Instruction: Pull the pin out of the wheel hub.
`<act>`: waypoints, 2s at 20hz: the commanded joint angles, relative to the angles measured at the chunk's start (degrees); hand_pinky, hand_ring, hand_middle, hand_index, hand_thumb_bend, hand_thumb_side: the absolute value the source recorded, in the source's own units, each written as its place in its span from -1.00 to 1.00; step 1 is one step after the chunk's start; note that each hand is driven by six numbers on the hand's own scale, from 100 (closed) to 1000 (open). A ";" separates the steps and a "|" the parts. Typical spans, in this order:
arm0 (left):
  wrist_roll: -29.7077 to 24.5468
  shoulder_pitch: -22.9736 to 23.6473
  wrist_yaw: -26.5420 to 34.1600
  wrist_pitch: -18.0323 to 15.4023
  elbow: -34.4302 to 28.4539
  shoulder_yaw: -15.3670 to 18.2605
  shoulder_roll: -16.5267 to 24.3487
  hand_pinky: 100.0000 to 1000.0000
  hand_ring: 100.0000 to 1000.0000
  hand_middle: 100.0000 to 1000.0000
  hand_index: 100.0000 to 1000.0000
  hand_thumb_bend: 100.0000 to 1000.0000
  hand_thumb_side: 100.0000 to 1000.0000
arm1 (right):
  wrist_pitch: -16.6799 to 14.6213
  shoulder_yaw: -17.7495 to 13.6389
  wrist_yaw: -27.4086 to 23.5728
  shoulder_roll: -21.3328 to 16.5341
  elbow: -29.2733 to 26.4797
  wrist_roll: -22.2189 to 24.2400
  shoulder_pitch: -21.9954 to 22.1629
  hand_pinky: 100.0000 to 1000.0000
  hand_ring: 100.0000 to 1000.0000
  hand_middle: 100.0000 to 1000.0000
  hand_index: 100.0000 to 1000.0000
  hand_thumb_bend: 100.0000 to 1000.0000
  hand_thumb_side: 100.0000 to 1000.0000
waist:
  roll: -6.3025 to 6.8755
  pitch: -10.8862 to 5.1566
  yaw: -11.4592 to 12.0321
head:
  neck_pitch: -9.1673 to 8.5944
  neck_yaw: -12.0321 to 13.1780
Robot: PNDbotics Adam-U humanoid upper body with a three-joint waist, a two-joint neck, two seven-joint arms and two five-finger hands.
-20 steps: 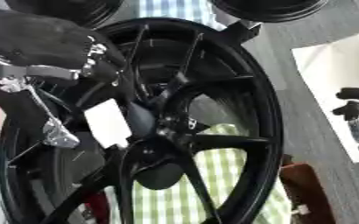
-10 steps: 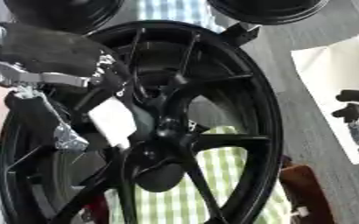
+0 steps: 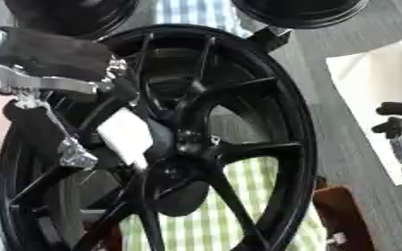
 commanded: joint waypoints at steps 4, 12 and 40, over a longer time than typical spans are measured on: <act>-1.66 -0.29 6.11 -3.81 -1.32 5.57 0.94 0.38 -0.21 -0.58 -0.45 -1.00 -0.68 | 0.02 -0.40 -0.45 -0.96 -0.76 -0.15 -0.06 0.80 0.25 0.43 0.59 -1.00 0.25 | 0.31 -3.70 0.20 | -0.63 0.24; 5.60 1.24 13.38 -0.12 1.04 16.36 1.83 0.38 -0.26 -0.61 -0.48 -1.00 -0.64 | 0.02 -0.71 -0.45 -0.76 -0.76 -0.39 0.20 0.80 0.26 0.43 0.59 -1.00 0.25 | 0.07 -3.85 0.98 | -0.64 -0.04; 30.62 34.39 -7.75 8.52 28.32 42.55 -5.48 0.86 0.50 0.49 0.66 -1.00 -0.68 | -0.17 -1.94 -1.13 0.47 -0.76 -1.67 -0.54 0.80 0.26 0.43 0.59 -1.00 0.24 | -1.57 -3.01 1.78 | -1.34 -0.17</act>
